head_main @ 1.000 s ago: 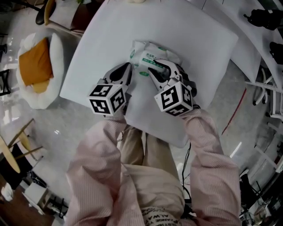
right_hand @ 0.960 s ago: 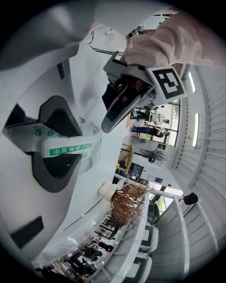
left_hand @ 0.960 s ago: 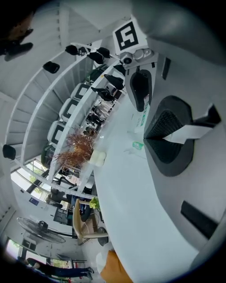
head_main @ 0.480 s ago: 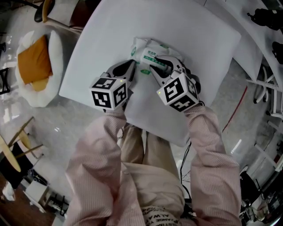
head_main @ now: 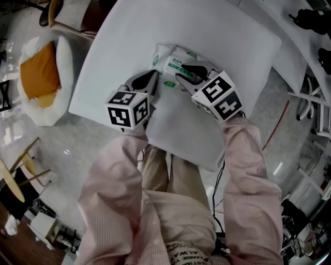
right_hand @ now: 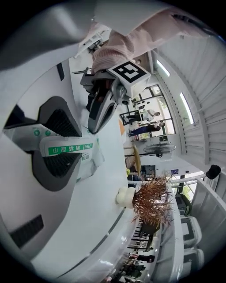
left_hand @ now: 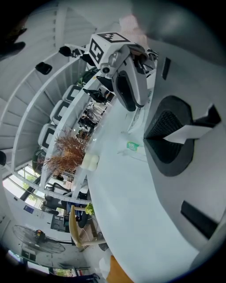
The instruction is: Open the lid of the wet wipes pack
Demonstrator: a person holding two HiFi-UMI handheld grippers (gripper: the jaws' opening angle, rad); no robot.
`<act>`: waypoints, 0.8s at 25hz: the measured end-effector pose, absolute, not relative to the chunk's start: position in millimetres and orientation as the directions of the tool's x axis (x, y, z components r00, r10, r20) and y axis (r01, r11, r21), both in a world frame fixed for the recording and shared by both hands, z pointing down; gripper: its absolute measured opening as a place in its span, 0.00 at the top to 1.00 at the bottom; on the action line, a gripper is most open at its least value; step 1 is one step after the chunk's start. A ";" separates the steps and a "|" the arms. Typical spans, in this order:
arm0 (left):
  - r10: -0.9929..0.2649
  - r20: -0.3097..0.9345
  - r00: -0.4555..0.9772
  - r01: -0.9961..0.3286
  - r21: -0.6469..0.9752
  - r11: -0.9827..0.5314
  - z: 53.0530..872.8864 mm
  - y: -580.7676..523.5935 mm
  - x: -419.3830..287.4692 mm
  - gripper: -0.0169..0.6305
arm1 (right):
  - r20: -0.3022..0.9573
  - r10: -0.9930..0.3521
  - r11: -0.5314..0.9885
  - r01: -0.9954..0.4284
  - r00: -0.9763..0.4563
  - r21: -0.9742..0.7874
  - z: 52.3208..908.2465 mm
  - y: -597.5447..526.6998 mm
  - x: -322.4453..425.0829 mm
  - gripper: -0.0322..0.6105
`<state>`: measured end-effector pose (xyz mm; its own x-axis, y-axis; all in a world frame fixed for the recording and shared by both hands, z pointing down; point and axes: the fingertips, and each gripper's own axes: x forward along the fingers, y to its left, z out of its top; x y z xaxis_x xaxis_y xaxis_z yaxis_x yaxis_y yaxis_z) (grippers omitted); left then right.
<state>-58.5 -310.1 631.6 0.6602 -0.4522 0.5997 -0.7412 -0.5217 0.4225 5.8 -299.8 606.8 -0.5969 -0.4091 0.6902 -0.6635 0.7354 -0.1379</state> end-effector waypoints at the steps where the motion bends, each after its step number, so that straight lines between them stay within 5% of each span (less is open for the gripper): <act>1: -0.453 0.600 0.660 -0.742 0.423 -0.521 631.6 -310.2 -58.7 0.98 | 0.692 -0.406 0.737 -0.662 -0.597 -0.139 606.6 -300.1 5.7 0.79; 20: -0.451 0.599 0.662 -0.743 0.441 -0.504 631.9 -310.5 -59.8 0.98 | 0.650 -0.489 0.712 -0.697 -0.582 -0.089 582.0 -316.5 13.9 0.86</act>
<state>-59.8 -310.5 631.9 0.6616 -0.4509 0.5991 -0.7427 -0.5039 0.4410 13.9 -316.5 582.0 -0.5820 -0.4888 0.6499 -0.6968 0.7118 -0.0888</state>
